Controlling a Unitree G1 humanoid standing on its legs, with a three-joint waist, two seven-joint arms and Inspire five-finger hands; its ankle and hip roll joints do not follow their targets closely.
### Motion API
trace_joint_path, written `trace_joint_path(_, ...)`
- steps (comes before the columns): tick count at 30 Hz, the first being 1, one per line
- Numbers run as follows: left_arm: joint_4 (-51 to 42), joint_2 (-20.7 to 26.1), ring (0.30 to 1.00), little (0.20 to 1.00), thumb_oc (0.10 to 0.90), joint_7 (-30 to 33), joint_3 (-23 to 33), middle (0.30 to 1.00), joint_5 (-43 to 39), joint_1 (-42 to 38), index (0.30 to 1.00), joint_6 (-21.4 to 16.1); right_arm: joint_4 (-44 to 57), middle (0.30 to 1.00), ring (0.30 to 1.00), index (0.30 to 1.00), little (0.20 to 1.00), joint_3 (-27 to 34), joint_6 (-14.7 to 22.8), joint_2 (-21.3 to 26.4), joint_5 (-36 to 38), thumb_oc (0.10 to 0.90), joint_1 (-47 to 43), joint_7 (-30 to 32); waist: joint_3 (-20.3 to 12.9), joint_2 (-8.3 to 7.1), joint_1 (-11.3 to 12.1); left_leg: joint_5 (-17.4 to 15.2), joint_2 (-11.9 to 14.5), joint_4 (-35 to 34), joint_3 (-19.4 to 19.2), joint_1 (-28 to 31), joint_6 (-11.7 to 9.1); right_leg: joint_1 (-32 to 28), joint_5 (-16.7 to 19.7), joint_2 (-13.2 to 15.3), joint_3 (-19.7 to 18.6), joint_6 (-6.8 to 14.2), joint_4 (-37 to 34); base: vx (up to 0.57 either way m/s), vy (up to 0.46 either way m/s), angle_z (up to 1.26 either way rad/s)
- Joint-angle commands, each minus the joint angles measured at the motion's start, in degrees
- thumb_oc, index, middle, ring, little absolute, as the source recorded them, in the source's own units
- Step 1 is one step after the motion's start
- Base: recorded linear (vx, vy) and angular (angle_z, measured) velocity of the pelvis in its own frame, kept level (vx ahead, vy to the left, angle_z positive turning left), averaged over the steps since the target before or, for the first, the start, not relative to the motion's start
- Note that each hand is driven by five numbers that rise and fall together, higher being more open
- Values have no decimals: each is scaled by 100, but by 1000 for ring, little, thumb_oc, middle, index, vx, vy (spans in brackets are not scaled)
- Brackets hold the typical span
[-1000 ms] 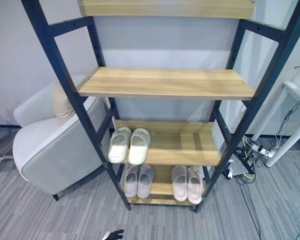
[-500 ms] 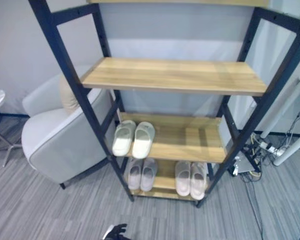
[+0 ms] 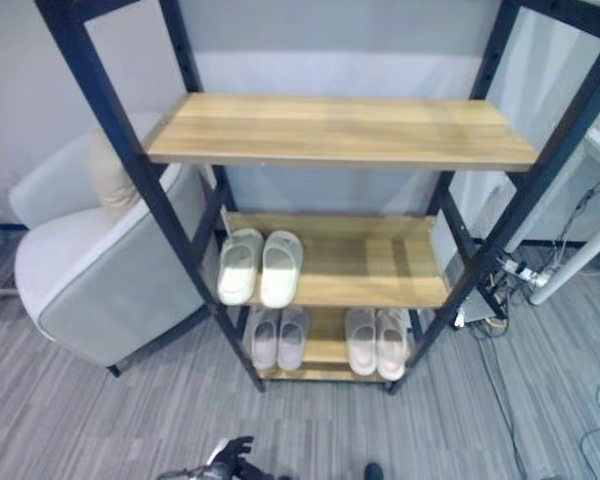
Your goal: Arrange the slippers neatly on the shoe rack.
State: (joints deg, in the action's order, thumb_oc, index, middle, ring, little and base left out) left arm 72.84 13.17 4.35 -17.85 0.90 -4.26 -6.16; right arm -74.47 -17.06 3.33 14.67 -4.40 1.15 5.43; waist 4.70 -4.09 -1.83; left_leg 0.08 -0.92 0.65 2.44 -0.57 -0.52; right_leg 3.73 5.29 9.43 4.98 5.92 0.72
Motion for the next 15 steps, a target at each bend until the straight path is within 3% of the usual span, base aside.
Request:
trace_joint_path(1, 117, -202, 900, 900, 800, 42, -2, 900, 119, -74, 900, -65, 26, 900, 900, 900, 900, 131, 34, 209, 45, 800, -546, 149, 91, 34, 48, -585, -135, 124, 393, 164, 15, 706, -51, -228, -162, 235, 578, -263, 98, -12)
trace_joint_path(2, 129, -127, 900, 900, 800, 49, 39, 900, 123, -117, 900, -66, -17, 900, 900, 900, 900, 128, 37, 195, 71, 800, -545, 142, 84, 64, 88, -469, -144, 87, 336, 32, 82, 622, -260, -295, -322, 195, 813, -134, 47, 0)
trace_joint_path(5, 123, -77, 900, 900, 800, 50, 74, 900, 109, -133, 900, -65, -71, 900, 900, 900, 900, 131, 44, 188, 86, 800, -500, 140, 12, 94, 189, -344, -139, -11, 283, -52, 113, 333, -518, -295, -243, 104, 956, -152, 27, -12)
trace_joint_path(7, 147, -60, 900, 900, 800, 42, 109, 900, 146, -53, 900, -71, -107, 900, 900, 900, 900, 177, 44, 164, 90, 800, -402, 141, -218, 17, 360, -225, -169, -234, 172, -79, 73, -180, -682, -277, -153, 88, 619, -22, -51, -6)
trace_joint_path(10, 149, -79, 900, 900, 800, 54, 124, 900, 143, -40, 900, -72, -103, 900, 900, 900, 900, 182, 40, 144, 112, 800, -400, 137, -257, 28, 360, -173, -133, -277, 157, -73, 32, -221, -705, -303, -147, 92, 467, -16, -57, -15)
trace_joint_path(12, 186, -181, 900, 900, 800, 39, 44, 900, 221, 18, 900, -66, -67, 900, 900, 900, 900, 135, 58, 112, 208, 800, -297, 146, -402, 77, 268, -22, 27, -500, 99, -16, -94, -403, -639, -482, -198, 25, -139, -48, -170, -3)
trace_joint_path(15, 170, -209, 900, 900, 800, 27, 12, 900, 231, 16, 900, -61, -133, 900, 900, 900, 900, 87, 34, 86, 168, 800, -250, 134, -392, 82, 242, 7, 67, -511, 98, 10, -121, -455, -620, -525, -188, -2, -215, -24, -78, -1)
